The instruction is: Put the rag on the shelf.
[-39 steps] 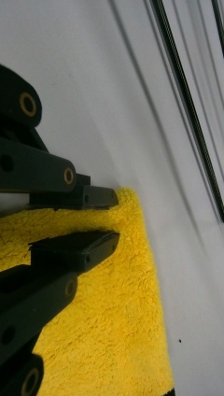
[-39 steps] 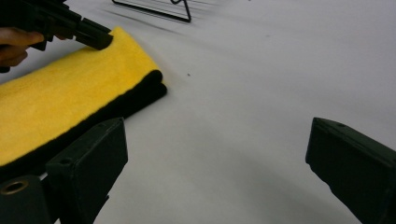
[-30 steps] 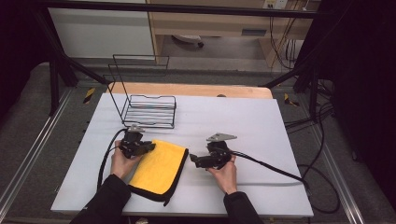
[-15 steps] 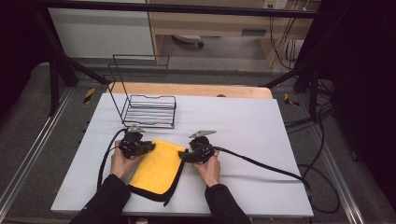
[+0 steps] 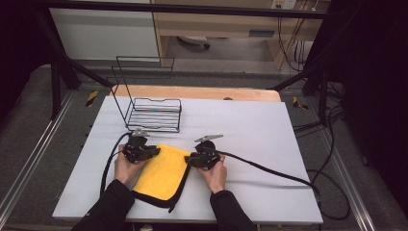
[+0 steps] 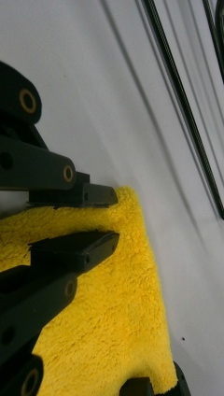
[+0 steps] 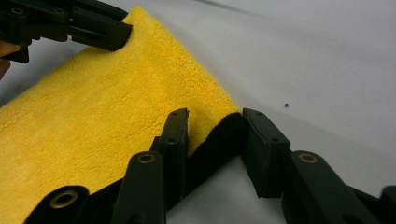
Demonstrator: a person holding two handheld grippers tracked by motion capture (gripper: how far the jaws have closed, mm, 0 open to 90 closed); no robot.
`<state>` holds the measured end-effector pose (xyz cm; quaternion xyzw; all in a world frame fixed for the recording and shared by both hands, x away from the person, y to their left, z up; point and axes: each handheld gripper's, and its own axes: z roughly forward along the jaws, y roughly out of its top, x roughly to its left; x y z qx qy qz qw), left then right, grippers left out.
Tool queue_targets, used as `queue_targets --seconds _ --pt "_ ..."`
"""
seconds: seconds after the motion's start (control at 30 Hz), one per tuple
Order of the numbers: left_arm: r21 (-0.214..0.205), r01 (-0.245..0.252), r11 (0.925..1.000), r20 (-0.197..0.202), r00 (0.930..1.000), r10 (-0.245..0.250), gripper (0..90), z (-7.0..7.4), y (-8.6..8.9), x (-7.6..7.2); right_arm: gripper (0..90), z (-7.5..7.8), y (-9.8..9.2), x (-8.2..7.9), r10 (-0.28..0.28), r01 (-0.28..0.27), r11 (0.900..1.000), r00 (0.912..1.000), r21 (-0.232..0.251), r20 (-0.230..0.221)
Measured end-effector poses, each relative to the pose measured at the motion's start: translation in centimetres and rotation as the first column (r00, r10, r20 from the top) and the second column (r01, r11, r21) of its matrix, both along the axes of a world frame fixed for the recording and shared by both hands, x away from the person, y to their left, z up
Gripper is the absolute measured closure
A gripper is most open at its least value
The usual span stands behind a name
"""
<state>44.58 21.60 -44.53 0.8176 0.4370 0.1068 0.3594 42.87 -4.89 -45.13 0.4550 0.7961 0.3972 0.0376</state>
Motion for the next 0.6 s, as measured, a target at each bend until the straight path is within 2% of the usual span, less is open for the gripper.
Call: queue_targets --seconds 0.2,0.43,0.6 --pt "-0.024 -0.005 0.9997 -0.018 0.9998 0.005 76.7 0.0 0.2 0.2 74.1 -0.1 0.0 0.4 0.001 0.000 0.9994 0.9992 0.033 -0.040" --pt "-0.038 -0.014 0.9992 -0.017 0.9998 0.013 81.9 0.2 0.4 0.1 77.0 0.3 -0.1 0.2 0.007 -0.007 0.9991 0.9998 0.042 -0.020" --pt "-0.059 -0.009 0.9982 -0.001 1.0000 0.009 83.2 0.5 0.7 -0.1 77.1 1.0 -0.2 -0.3 0.012 -0.013 0.9978 0.9997 0.065 0.020"
